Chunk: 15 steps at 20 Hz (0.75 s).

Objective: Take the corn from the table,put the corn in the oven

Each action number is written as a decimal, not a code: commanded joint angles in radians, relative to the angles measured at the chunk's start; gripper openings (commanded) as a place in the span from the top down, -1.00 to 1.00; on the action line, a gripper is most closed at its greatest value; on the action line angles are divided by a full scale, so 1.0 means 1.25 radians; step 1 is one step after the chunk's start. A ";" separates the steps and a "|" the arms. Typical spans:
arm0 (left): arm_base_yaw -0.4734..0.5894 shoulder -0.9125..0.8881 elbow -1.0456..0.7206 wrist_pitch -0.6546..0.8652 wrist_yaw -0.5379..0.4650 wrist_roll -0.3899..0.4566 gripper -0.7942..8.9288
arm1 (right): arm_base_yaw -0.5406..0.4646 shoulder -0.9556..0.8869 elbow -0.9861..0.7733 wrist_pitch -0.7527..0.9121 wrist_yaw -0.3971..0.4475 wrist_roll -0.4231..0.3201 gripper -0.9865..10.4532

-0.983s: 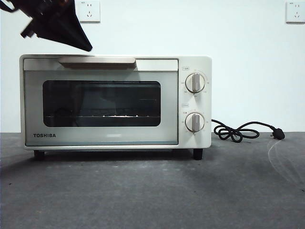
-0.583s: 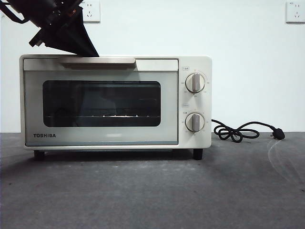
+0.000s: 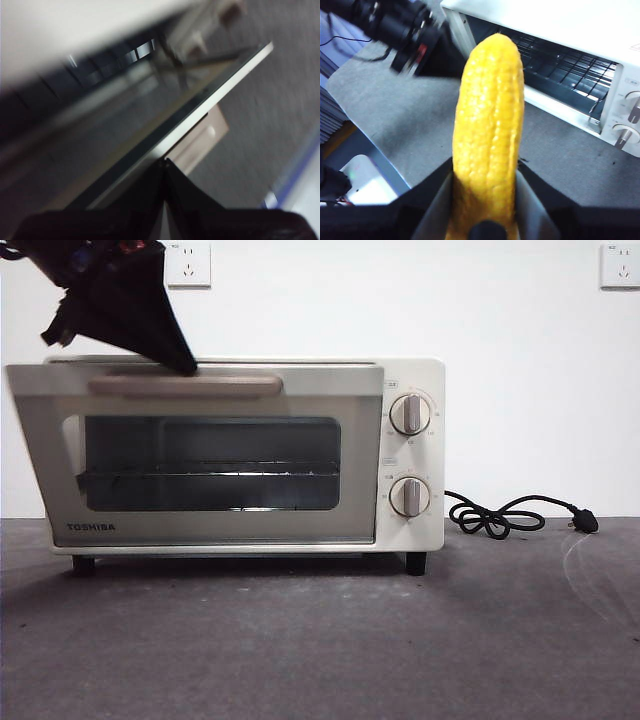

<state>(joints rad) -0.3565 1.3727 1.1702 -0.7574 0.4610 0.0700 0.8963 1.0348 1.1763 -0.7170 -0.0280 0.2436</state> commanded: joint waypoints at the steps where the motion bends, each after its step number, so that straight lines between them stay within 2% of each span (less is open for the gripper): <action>1: -0.013 0.024 -0.024 -0.048 -0.034 0.032 0.85 | 0.000 0.000 0.004 0.005 0.002 -0.010 0.85; 8: -0.084 -0.018 -0.024 -0.094 -0.034 0.031 0.85 | 0.000 0.001 0.004 0.005 0.002 -0.015 0.85; 15: -0.147 -0.162 -0.024 -0.094 -0.034 0.003 0.85 | 0.001 0.013 0.004 0.052 -0.006 -0.037 0.85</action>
<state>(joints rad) -0.5362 1.1805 1.1500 -0.8745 0.4171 0.0841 0.8963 1.0447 1.1763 -0.6590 -0.0341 0.2119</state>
